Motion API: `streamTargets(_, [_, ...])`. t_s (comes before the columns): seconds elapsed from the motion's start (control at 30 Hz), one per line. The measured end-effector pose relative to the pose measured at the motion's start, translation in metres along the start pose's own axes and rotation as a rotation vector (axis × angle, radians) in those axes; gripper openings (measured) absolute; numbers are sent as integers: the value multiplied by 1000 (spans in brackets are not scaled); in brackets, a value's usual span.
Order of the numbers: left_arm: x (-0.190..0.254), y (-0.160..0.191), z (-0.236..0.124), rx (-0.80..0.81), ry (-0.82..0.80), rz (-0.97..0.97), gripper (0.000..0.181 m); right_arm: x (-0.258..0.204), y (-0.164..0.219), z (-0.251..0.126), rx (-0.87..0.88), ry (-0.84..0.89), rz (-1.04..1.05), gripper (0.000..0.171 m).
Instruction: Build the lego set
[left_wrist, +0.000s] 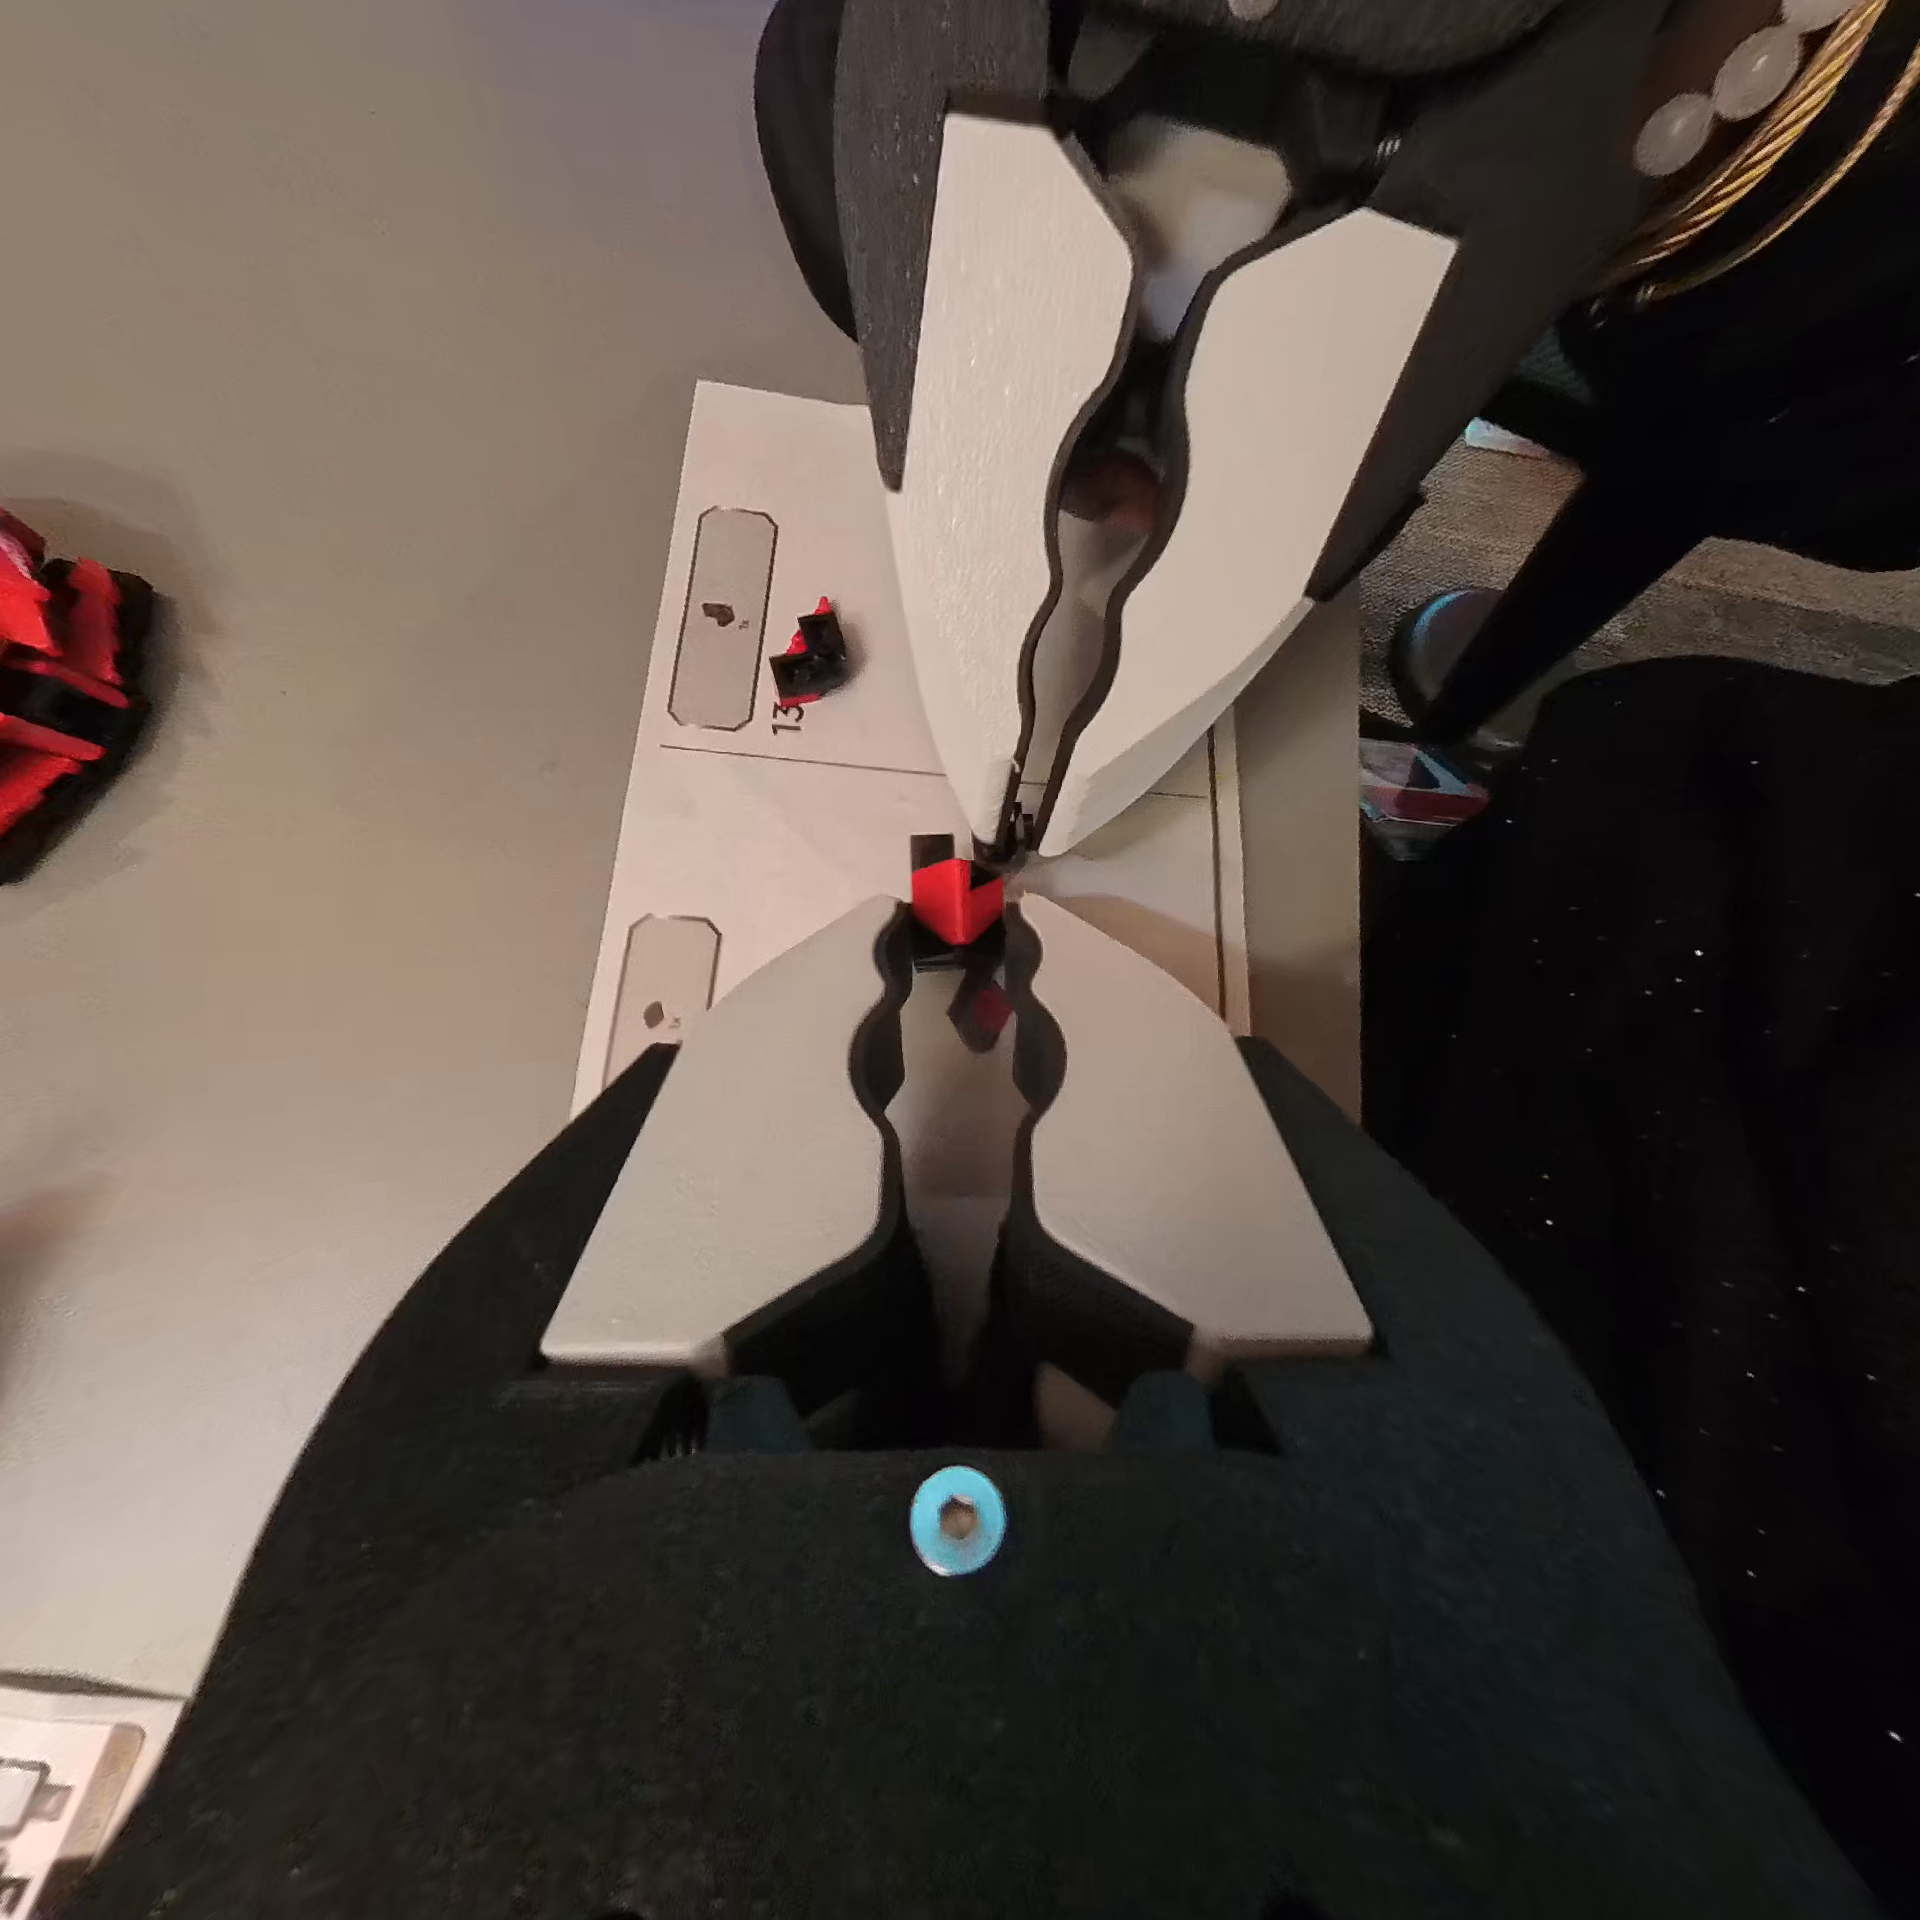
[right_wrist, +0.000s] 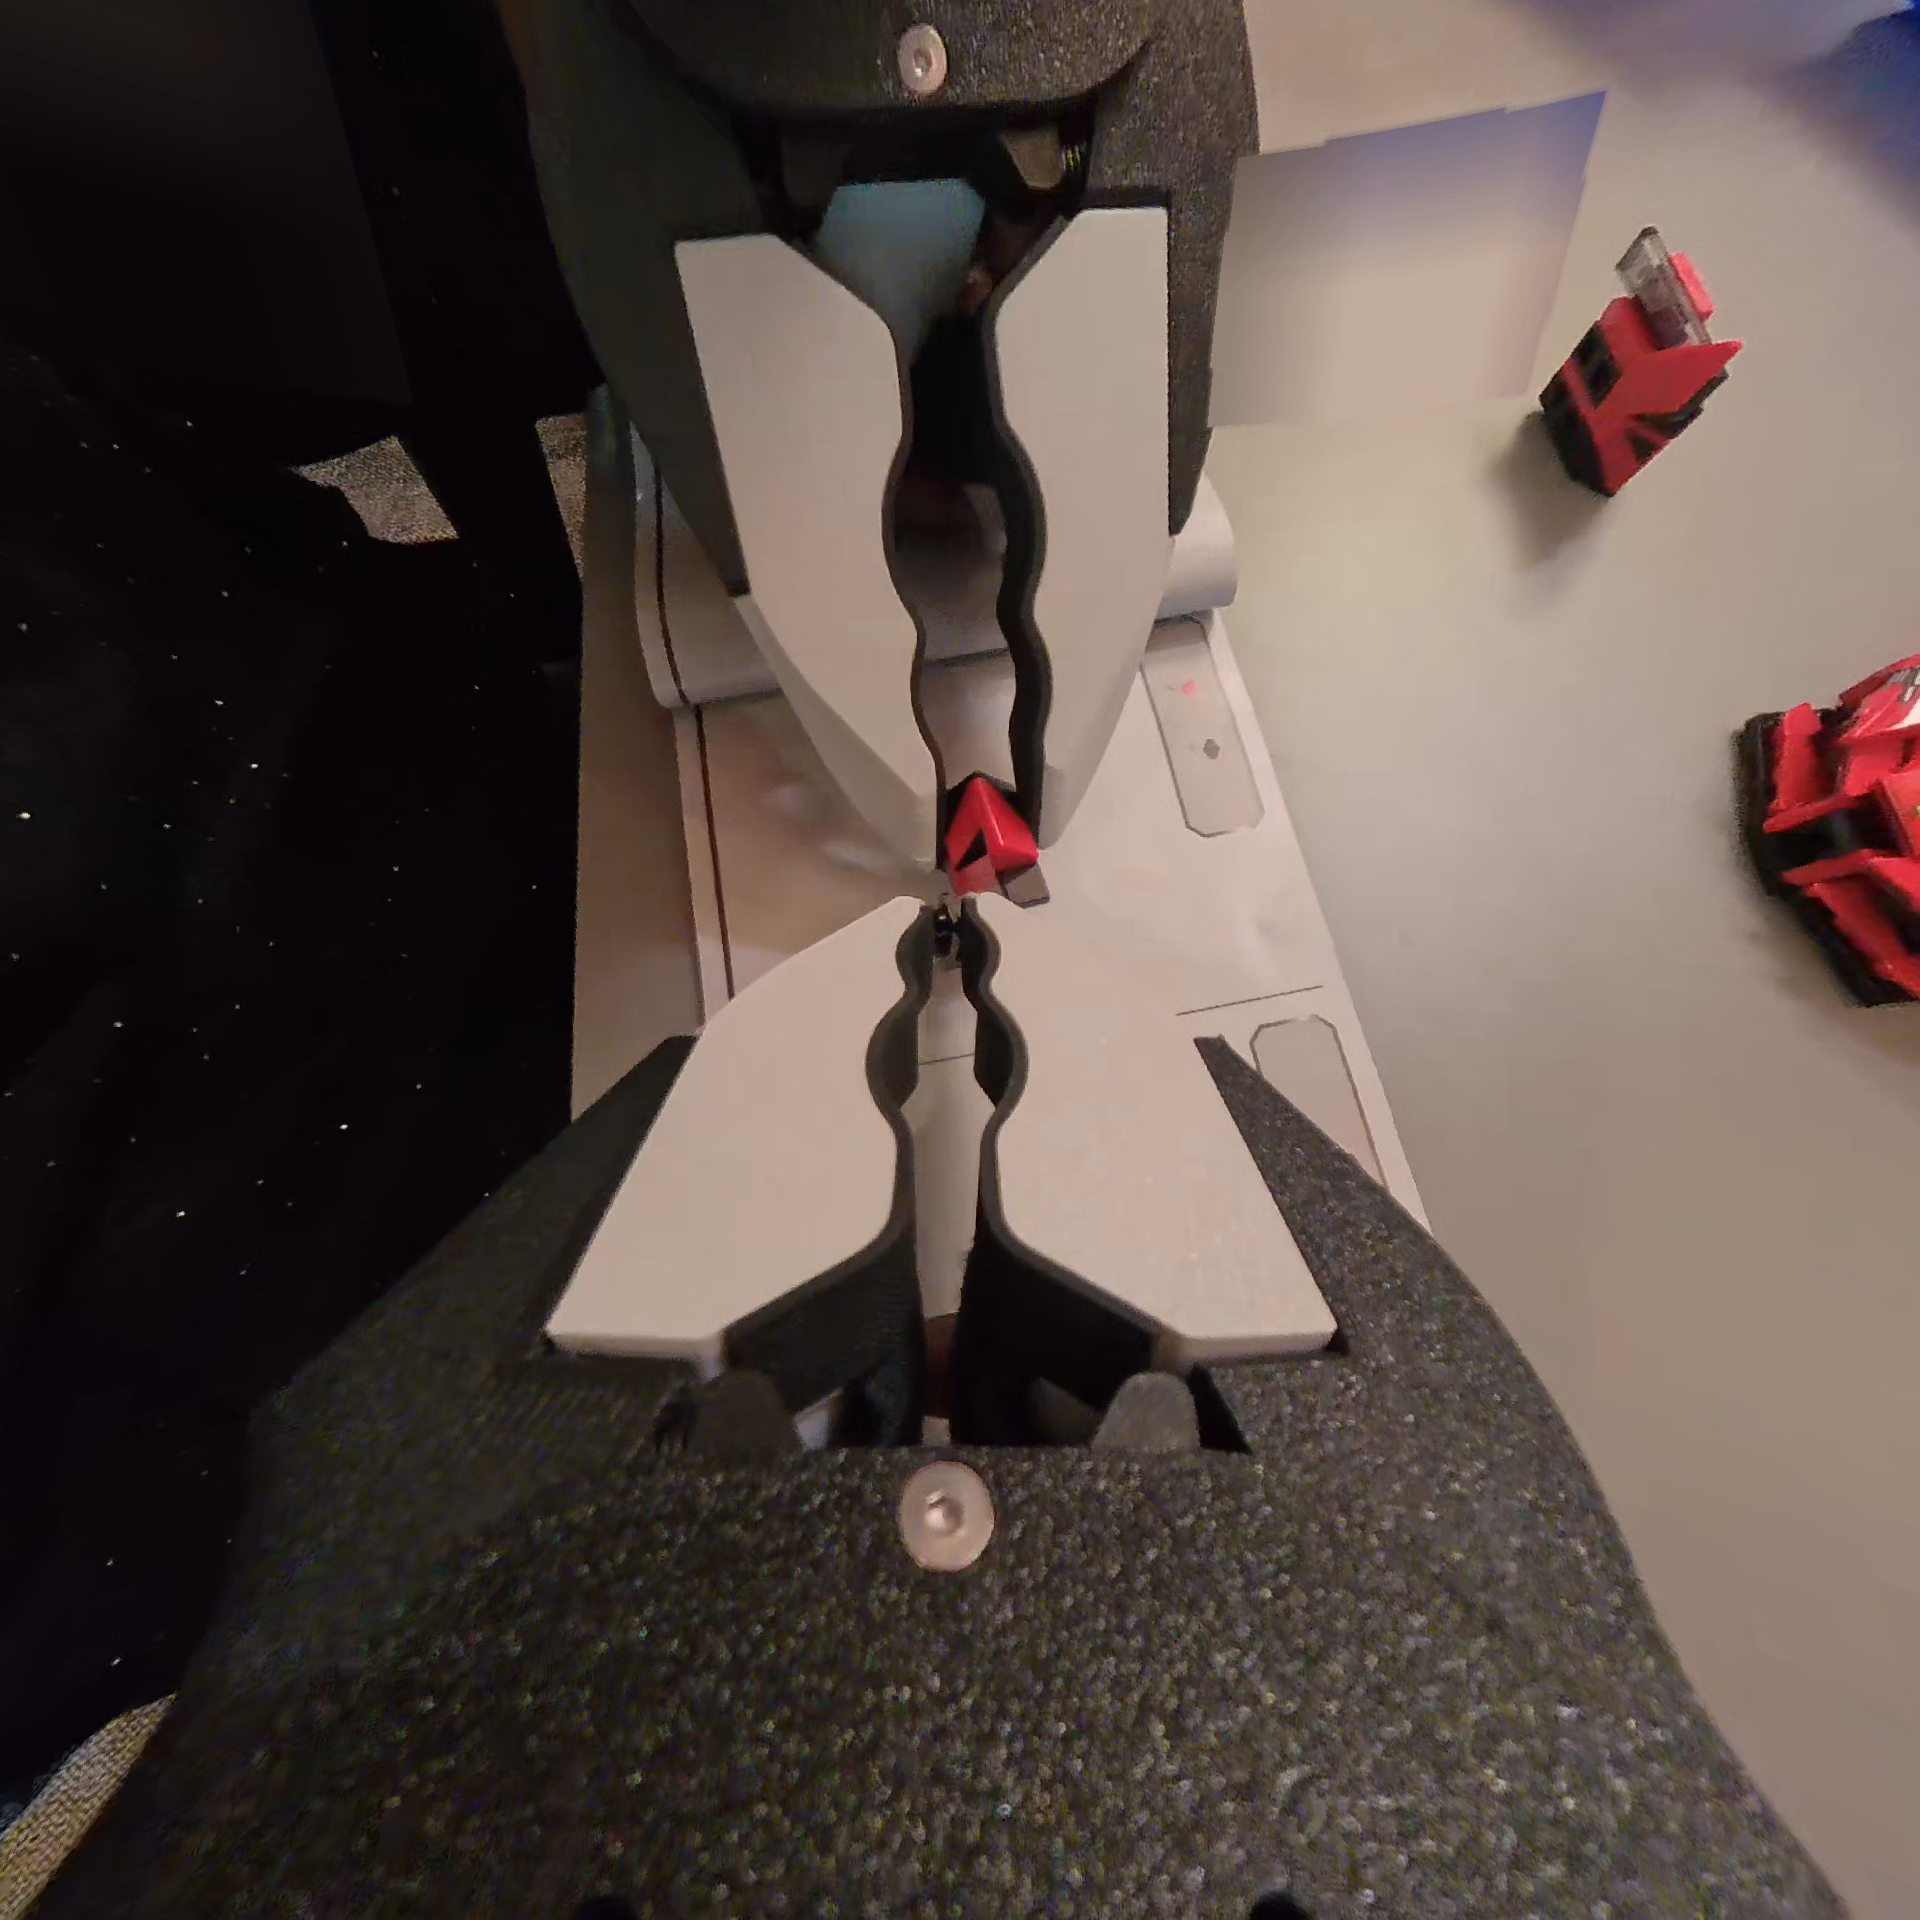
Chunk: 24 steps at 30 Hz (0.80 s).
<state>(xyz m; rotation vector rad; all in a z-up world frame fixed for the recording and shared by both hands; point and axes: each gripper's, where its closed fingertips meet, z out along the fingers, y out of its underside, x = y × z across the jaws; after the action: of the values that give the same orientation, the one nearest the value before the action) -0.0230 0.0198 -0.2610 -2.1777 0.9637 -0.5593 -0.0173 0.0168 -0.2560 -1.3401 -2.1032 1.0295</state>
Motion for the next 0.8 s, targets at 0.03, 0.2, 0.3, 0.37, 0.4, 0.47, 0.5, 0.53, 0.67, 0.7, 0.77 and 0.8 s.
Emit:
streamTargets(0.03, [1,1,0,-2,4,2,16,-1,0,1,-3,-1,-3,5])
streamTargets(0.2, [1,6,1,-10,12,-2,16,-3,3,3,-20,-3,-15,6])
streamTargets(0.3, [4,5,1,-11,19,8,16,-4,3,3,-17,-4,-9,10])
streamTargets(0.37, [5,5,1,-18,18,8,16,-3,3,2,-19,2,-9,10])
streamTargets(0.4, [5,6,1,-21,17,7,16,-3,3,2,-22,5,-12,10])
streamTargets(0.47, [6,5,0,-21,14,-2,16,-4,5,2,-34,9,-19,11])
streamTargets(0.5, [7,6,-1,-25,11,-10,16,-5,6,2,-42,11,-17,11])
streamTargets(0.53, [8,6,-1,-30,6,-17,16,-6,7,2,-50,14,-16,11])
streamTargets(0.67, [12,7,-1,-56,-21,-48,16,-9,10,4,-68,31,-20,10])
streamTargets(0.7, [12,8,-1,-62,-28,-53,16,-9,10,4,-69,36,-21,11])
streamTargets(0.77, [12,8,1,-68,-44,-65,16,-9,7,3,-57,45,-14,12])
streamTargets(0.8, [12,8,1,-72,-52,-74,16,-9,6,2,-51,44,-6,14])
